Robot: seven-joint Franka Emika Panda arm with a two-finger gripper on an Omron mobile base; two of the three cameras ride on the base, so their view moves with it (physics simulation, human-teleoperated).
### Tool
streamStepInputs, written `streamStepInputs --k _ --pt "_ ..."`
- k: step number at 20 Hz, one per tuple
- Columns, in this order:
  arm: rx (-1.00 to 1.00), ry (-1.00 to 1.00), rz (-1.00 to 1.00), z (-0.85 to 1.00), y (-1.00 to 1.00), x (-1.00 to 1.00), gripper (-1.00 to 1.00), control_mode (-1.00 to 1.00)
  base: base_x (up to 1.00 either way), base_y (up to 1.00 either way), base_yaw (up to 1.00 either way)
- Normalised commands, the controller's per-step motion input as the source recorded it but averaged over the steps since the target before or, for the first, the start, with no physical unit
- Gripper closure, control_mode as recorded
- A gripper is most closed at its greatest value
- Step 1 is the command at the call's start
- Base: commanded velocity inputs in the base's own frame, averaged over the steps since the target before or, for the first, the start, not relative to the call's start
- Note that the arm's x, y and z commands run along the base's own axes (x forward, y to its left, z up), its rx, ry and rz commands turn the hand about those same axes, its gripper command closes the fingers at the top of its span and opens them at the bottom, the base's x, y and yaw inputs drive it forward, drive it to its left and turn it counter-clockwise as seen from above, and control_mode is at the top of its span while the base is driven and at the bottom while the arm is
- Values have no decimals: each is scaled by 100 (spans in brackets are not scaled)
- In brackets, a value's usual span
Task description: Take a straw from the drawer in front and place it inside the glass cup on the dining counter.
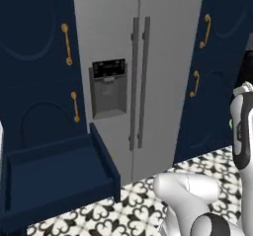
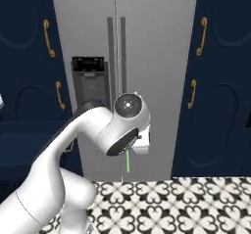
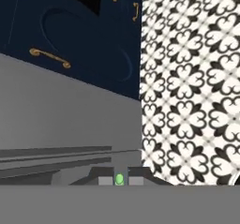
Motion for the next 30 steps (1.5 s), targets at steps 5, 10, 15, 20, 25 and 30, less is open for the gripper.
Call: streamStepInputs --k 5,10,15,20,25,30 --pt "0 0 0 0 0 0 100 100 23 -17 -57" --pt "0 0 0 0 0 0 100 100 54 -1 -60" --pt "0 0 0 0 0 0 100 100 68 0 -54" --pt "0 0 0 0 0 0 100 100 74 2 -45" --pt "0 0 0 0 0 0 100 100 82 -4 -43" --pt "0 0 0 0 0 0 100 100 86 -2 -47"
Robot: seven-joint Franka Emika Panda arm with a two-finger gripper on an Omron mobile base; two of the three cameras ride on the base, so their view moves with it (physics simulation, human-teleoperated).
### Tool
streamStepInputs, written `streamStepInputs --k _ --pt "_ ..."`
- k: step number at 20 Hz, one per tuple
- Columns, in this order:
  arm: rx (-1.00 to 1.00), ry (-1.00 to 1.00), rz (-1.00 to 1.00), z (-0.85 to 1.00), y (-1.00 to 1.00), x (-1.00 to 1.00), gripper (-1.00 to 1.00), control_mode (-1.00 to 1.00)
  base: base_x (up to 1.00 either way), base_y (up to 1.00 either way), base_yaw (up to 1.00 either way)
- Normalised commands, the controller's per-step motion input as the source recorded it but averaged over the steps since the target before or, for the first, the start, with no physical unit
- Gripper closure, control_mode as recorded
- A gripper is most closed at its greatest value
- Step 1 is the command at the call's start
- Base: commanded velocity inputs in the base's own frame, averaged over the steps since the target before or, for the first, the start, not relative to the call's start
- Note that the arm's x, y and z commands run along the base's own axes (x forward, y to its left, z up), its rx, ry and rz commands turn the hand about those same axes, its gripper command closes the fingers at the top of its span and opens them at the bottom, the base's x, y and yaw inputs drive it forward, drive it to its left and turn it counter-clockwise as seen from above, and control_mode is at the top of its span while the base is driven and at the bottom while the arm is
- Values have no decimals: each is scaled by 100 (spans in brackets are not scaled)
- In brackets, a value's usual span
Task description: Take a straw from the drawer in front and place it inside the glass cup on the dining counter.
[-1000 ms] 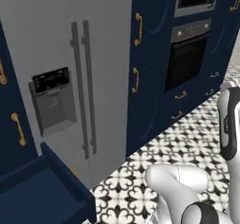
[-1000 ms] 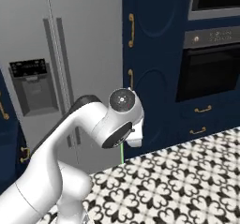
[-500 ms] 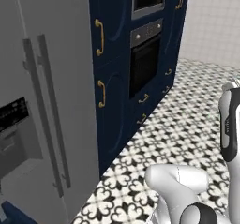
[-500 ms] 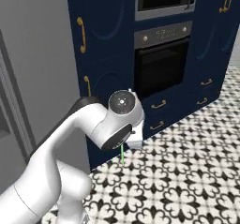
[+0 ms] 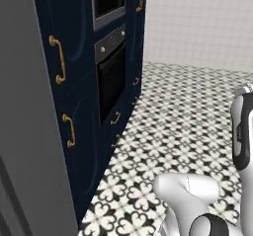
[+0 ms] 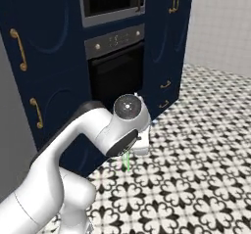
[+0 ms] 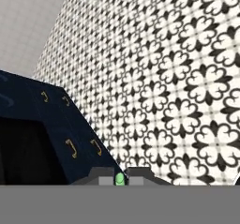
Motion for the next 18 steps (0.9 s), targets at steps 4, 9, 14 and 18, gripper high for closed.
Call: streamStepInputs --k 4,9,14,18 --pt "0 0 0 0 0 0 100 100 90 0 -51" --pt "0 0 0 0 0 0 100 100 87 0 -52" --pt "0 0 0 0 0 0 100 100 91 5 -51" --pt "0 0 0 0 0 0 100 100 100 12 -47"
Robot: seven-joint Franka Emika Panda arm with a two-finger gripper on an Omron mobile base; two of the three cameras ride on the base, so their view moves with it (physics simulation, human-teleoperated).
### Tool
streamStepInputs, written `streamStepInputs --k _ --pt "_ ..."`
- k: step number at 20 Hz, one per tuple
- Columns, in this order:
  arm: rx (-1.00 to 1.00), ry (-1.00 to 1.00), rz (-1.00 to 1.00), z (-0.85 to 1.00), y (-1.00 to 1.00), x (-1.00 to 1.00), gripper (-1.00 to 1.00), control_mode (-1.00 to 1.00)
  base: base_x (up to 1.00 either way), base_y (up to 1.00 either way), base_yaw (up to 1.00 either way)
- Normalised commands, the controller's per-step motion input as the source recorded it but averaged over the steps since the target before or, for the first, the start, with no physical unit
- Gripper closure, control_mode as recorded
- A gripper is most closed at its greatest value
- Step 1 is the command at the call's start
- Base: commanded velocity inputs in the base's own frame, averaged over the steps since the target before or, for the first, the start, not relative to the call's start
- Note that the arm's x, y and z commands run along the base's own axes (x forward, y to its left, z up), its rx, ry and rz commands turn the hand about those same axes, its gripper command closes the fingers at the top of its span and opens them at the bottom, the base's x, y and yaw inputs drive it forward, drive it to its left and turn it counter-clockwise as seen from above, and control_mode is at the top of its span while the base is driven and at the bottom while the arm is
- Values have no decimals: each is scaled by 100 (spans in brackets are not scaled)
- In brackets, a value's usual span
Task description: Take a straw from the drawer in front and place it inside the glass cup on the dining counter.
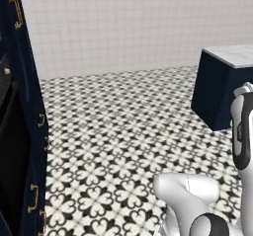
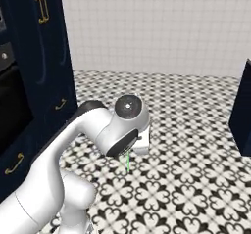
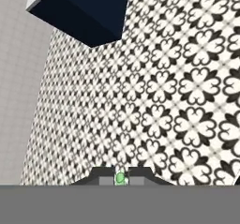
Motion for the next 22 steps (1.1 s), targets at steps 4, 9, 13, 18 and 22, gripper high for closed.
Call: streamStepInputs --k 4,9,13,18,22 --pt "0 0 0 0 0 0 100 100 100 16 -44" --pt "0 0 0 0 0 0 100 100 100 19 -41" --pt "0 0 0 0 0 0 100 100 100 25 -39" --pt "0 0 0 0 0 0 100 100 100 37 -36" --pt "0 0 0 0 0 0 100 100 100 57 -32"
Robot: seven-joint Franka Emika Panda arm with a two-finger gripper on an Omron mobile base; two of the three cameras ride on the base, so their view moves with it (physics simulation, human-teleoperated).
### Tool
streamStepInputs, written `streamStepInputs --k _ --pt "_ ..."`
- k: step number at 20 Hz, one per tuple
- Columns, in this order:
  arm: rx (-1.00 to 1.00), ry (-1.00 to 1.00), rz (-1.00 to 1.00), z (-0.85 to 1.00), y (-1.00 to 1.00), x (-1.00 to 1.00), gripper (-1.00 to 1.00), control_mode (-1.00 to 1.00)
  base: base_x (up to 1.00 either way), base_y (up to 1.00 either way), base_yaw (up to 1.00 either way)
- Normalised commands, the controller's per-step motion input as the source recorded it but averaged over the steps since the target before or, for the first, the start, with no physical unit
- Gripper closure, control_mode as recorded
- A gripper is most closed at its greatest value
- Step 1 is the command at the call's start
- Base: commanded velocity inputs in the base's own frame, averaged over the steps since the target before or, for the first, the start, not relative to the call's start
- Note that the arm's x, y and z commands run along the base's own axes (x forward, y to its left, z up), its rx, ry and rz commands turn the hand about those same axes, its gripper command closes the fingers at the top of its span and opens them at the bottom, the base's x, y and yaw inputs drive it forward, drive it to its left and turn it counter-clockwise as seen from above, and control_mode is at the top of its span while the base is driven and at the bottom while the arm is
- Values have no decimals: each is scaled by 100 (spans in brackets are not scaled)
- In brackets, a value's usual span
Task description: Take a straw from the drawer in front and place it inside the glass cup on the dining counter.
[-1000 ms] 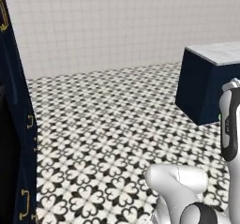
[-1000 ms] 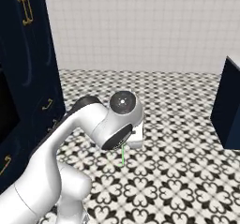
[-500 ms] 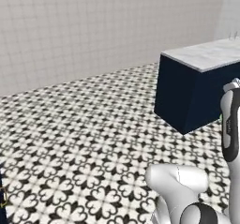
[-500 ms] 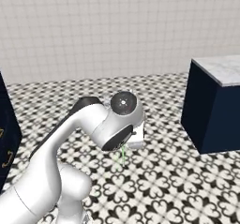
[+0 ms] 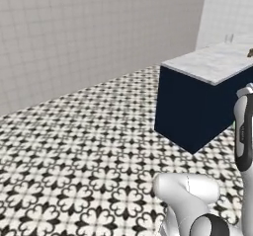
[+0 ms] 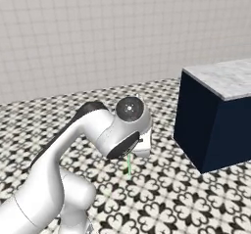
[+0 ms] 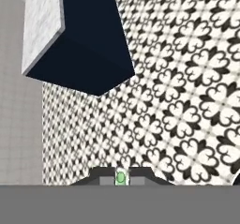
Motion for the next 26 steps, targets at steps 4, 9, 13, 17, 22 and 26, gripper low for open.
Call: streamStepInputs --k 4,9,13,17,22,26 --pt "0 0 0 0 0 0 100 100 100 56 -31" --pt "0 0 0 0 0 0 100 100 100 59 -28" --pt "0 0 0 0 0 0 100 100 100 63 -27" --pt "0 0 0 0 0 0 100 100 100 65 -28" --pt "0 0 0 0 0 0 100 100 100 65 -28" --pt "0 0 0 0 0 0 100 100 100 65 -29"
